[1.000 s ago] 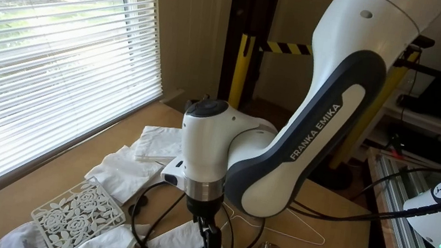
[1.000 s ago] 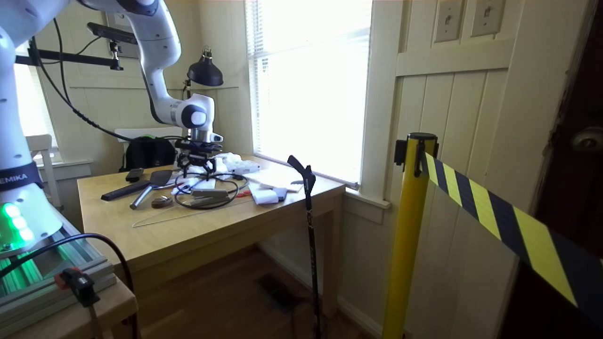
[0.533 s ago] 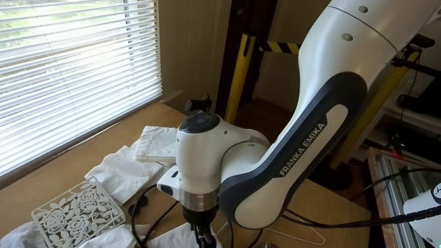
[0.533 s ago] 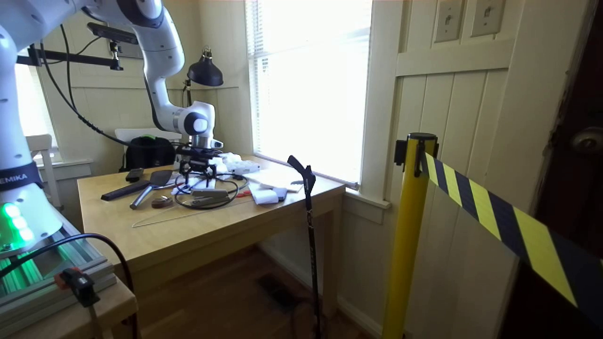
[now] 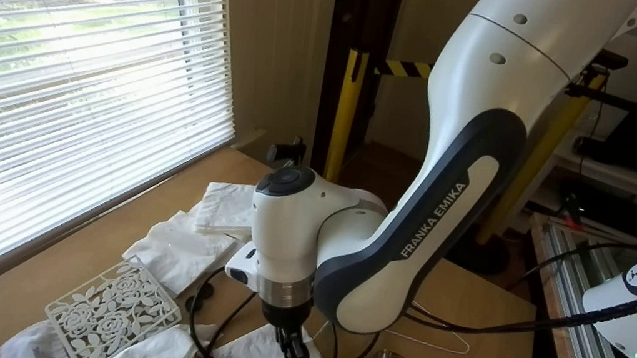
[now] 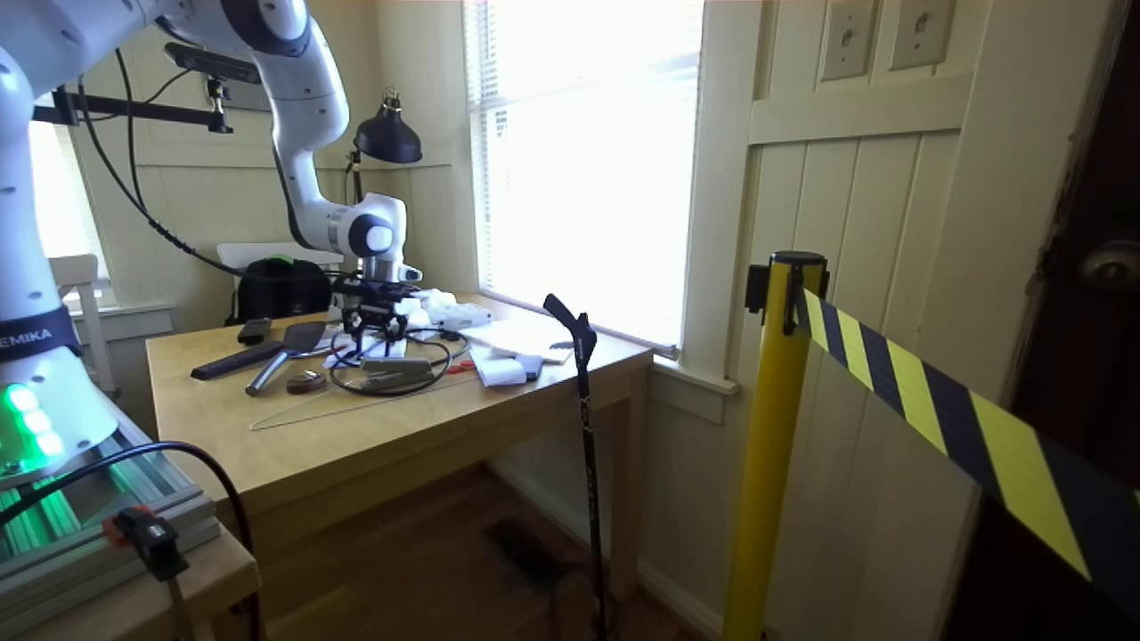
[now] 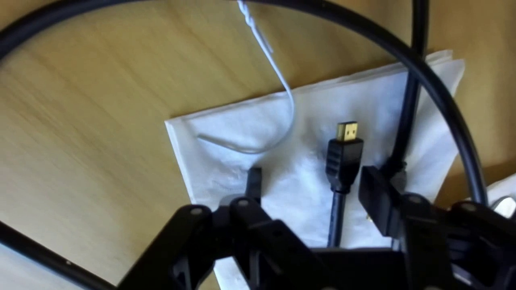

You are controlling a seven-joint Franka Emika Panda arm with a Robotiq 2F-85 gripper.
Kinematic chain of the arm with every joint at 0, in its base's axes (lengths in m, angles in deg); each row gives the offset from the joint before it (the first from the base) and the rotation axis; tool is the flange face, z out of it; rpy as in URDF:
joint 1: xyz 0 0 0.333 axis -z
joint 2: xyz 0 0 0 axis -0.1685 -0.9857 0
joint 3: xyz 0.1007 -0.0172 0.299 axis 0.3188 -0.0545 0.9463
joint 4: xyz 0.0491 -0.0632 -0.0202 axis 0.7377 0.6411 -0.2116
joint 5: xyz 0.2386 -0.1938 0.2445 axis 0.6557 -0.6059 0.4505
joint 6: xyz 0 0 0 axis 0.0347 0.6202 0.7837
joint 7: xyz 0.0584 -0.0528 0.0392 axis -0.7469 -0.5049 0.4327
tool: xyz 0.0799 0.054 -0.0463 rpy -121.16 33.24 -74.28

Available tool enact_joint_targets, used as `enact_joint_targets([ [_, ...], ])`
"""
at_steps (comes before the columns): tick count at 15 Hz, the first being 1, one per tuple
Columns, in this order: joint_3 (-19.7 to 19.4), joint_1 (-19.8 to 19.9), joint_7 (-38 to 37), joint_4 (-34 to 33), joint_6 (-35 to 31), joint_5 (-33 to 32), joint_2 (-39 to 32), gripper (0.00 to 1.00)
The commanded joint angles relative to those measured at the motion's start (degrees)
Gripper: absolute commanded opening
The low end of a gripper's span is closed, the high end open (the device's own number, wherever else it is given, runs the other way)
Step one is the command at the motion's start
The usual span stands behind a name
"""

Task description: Stretch out the HDMI cable on the table

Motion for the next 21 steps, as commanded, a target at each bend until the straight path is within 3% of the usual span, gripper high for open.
enact_joint_targets([
  [1,-0.5,-0.2,-2.7,-0.5,1.3,-1.8,0.0,0.42],
  [3,-0.3,-0.2,-3.0,-0.4,1.7,-1.7,0.2,0.33],
  [5,-0.4,-0.4,-3.3,-0.3,2.2,-1.8,0.5,0.35],
  [8,-0.8,-0.6,-3.7,0.0,2.5,-2.0,0.9,0.48],
  [10,-1.1,-0.9,-4.2,0.3,2.9,-2.4,1.4,0.62],
  [12,-1.2,-1.2,-4.8,0.7,3.4,-2.9,2.2,0.67],
  [21,-1.3,-3.6,-8.4,3.1,9.6,-3.8,7.3,0.58],
])
